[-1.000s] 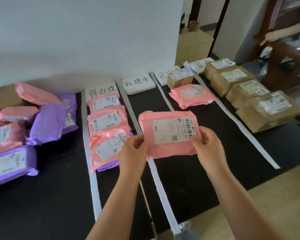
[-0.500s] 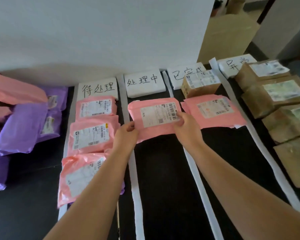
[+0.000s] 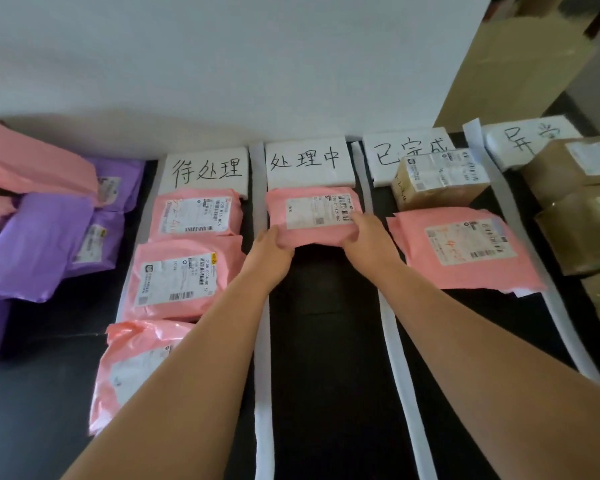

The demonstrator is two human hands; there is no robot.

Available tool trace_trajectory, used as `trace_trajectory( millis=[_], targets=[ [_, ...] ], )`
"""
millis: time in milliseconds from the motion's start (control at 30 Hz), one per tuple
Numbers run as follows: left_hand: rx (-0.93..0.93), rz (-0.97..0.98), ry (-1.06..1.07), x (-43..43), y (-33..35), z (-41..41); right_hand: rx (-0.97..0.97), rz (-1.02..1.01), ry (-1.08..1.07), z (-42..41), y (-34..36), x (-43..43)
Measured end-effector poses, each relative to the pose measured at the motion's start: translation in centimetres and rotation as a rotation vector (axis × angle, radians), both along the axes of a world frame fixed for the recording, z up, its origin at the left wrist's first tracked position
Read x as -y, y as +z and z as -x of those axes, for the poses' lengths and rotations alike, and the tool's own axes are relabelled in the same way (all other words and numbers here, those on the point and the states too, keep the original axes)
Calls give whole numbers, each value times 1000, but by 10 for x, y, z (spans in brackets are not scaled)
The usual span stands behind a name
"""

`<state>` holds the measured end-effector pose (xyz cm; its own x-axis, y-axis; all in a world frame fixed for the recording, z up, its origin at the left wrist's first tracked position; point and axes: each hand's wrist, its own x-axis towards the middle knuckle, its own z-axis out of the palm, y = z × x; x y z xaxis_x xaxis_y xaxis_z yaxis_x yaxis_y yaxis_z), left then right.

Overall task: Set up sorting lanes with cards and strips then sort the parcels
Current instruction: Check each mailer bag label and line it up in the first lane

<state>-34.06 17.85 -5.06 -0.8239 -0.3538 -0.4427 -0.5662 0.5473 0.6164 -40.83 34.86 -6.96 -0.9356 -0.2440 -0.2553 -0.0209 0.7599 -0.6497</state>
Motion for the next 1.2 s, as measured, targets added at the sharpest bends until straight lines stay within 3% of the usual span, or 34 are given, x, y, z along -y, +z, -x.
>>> trace_trajectory(
  millis=[167,400,533,700,1000,1200],
  targets=[
    [-18,80,-4,-1,15,-21,-115,-3,-46,-11,16,-2],
    [-265,83,111,9,59,-77,-156,18,-38,-57,61,8],
    [-304,88,176,33,86,-127,-203,46,15,-107,96,28],
    [-345,89,203,74,115,-216,-267,74,60,-189,133,70],
    [-387,109,356,167,134,-428,-174,135,241,-362,155,189],
    [-410,167,437,227,151,-516,-162,184,350,-440,167,252]
  ],
)
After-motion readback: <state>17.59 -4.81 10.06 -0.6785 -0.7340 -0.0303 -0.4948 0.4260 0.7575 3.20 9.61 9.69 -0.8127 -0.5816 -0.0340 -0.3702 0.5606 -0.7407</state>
